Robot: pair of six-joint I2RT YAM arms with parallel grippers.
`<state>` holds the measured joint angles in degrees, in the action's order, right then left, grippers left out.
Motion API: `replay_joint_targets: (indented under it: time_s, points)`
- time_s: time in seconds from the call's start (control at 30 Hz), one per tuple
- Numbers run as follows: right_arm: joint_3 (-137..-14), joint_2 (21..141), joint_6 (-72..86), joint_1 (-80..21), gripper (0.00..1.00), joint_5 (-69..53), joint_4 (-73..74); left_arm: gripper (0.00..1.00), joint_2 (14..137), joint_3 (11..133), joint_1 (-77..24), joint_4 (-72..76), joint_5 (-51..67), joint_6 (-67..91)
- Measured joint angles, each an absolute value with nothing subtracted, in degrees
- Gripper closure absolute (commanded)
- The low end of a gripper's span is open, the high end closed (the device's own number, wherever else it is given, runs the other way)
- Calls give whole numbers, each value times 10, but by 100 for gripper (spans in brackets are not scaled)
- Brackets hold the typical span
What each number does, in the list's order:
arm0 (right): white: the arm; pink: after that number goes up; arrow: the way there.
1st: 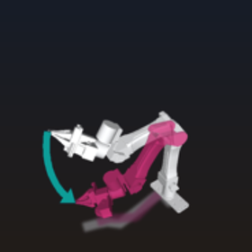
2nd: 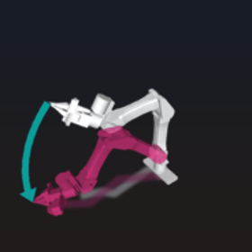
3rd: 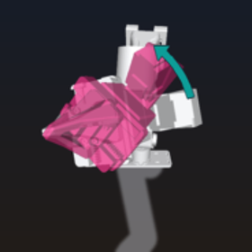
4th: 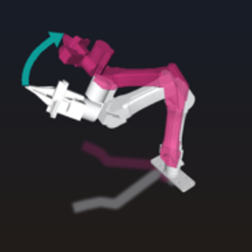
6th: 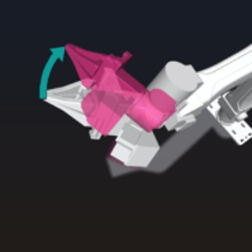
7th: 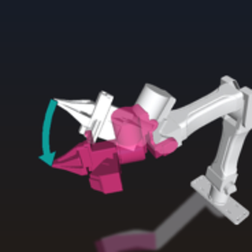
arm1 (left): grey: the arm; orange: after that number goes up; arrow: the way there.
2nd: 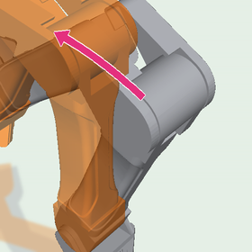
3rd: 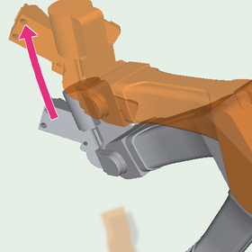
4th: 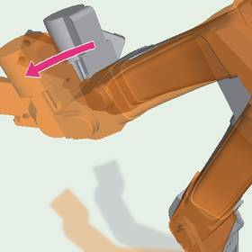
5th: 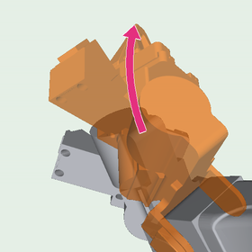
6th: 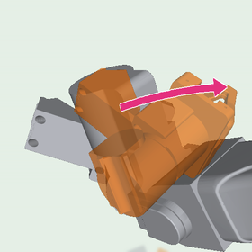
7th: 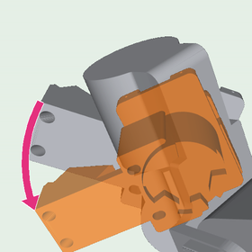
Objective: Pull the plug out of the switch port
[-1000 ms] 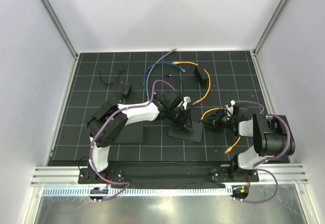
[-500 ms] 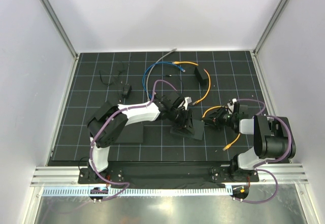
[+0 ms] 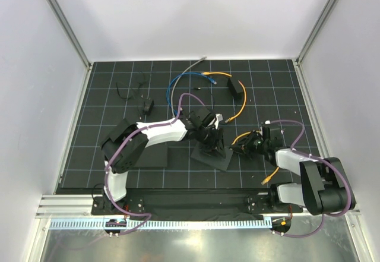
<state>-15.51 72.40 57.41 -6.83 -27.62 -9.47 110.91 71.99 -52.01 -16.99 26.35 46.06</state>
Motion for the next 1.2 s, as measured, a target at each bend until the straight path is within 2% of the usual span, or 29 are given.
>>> replay_joint_targets:
  time_s: [0.1,0.2,0.23,0.33,0.63,1.2]
  points:
    - [-180,737,543,-71,77,-283,-63,48,1106,716,-520,-169,263,461]
    - [-206,764,507,-71,64,-304,-45,48,1103,710,-520,-167,263,461]
    - [-210,767,496,-70,57,-311,-42,48,1102,709,-520,-166,262,461]
    - [-212,768,463,-57,50,-340,-40,48,1100,705,-521,-163,260,461]
    - [-205,803,419,28,54,-436,-76,48,1100,704,-521,-161,260,461]
    - [-179,871,422,29,66,-511,-179,48,1100,704,-521,-160,261,460]
